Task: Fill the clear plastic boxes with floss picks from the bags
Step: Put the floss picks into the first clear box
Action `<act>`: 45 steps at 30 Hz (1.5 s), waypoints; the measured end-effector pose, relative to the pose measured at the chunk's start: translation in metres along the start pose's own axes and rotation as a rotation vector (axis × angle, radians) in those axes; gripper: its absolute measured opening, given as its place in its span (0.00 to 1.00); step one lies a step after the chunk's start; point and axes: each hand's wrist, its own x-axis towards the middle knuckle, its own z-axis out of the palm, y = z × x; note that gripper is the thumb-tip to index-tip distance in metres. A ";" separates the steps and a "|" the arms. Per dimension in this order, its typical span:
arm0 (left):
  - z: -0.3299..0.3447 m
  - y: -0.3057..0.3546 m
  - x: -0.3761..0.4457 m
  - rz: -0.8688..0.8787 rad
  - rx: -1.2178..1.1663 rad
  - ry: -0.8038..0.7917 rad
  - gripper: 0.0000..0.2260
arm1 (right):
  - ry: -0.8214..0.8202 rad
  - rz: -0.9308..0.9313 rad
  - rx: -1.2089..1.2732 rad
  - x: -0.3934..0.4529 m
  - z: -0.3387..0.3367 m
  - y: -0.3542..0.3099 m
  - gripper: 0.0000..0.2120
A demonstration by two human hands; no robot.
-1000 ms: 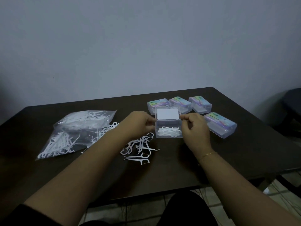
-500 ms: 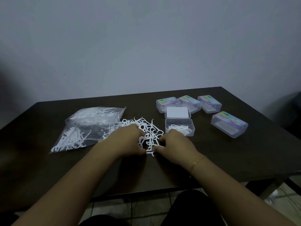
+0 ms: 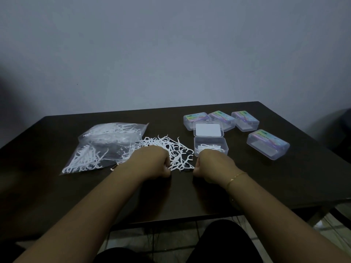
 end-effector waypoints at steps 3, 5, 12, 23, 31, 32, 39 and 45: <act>0.002 0.002 -0.001 -0.017 0.011 0.020 0.09 | -0.028 -0.036 -0.002 -0.004 -0.005 0.002 0.07; 0.004 0.003 -0.002 -0.025 0.024 0.040 0.10 | -0.031 -0.078 0.017 -0.008 -0.007 0.004 0.05; 0.012 0.004 -0.003 -0.060 -0.020 0.099 0.11 | -0.098 -0.245 0.282 -0.017 -0.011 0.010 0.04; 0.016 -0.002 0.001 -0.077 0.049 0.204 0.14 | -0.042 -0.262 0.614 -0.017 -0.034 0.021 0.05; 0.012 -0.005 0.000 -0.046 0.033 0.228 0.09 | 0.215 -0.080 0.223 0.016 -0.040 0.046 0.09; 0.009 -0.005 -0.001 -0.053 0.026 0.231 0.10 | 0.225 -0.055 0.184 0.020 -0.039 0.049 0.09; -0.015 0.004 0.007 -0.042 -0.037 0.262 0.12 | 0.370 -0.050 0.132 0.028 -0.021 0.064 0.12; -0.032 0.017 0.021 0.034 -0.165 0.322 0.09 | 0.776 -0.068 0.448 0.014 -0.002 0.075 0.10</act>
